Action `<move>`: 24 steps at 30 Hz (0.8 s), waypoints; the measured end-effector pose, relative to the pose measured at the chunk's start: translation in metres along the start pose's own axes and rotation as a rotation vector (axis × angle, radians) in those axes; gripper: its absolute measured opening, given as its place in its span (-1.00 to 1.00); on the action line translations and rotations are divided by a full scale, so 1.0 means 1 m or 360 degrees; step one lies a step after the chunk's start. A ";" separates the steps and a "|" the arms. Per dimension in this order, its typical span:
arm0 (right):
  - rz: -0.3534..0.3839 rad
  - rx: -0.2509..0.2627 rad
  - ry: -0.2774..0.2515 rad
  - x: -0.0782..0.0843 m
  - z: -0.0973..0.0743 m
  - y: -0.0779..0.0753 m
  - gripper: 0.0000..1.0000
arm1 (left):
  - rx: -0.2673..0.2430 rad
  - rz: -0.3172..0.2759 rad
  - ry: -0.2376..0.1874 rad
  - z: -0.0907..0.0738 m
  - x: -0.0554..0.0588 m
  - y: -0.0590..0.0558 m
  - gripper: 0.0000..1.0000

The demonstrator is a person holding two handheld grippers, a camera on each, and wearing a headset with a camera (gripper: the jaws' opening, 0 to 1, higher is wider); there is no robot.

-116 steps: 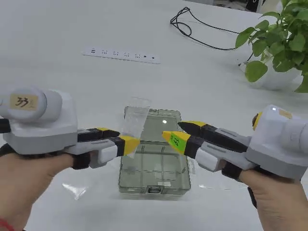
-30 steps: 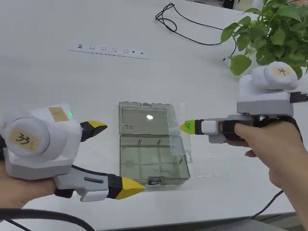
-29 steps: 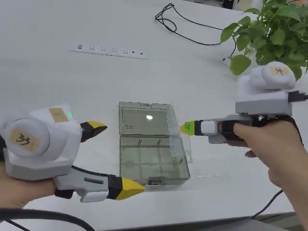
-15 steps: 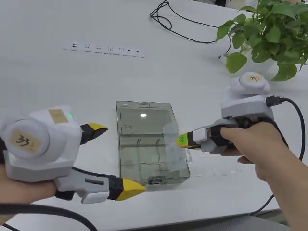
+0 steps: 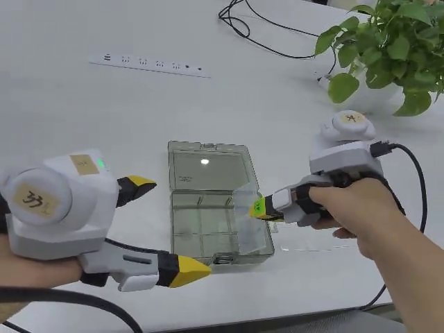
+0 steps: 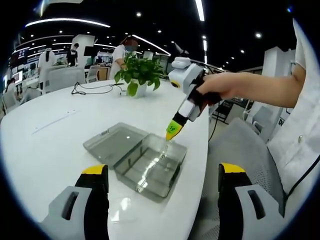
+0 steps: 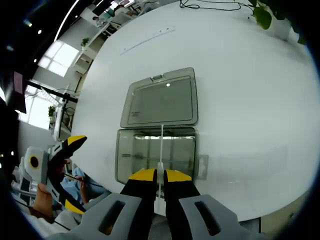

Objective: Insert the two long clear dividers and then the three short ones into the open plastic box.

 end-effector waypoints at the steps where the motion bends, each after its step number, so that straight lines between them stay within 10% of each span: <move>1: -0.0004 0.0010 0.0011 0.001 0.001 -0.001 -0.87 | -0.0001 -0.0005 -0.0001 0.000 0.000 0.000 0.85; 24: -0.0171 0.0106 0.0029 0.002 0.009 -0.002 -0.87 | 0.0003 -0.0033 0.0007 0.002 0.003 0.000 0.84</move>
Point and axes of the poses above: the centre of the closed fingertips' face, and the gripper's own axes: z roughly forward along the fingers, y roughly to its left, x roughly out of its underside, the point moved 4 cm from there along -z, roughly backward along the fingers, and after that the axes turned 9 degrees about -z, right-handed, at the moved point
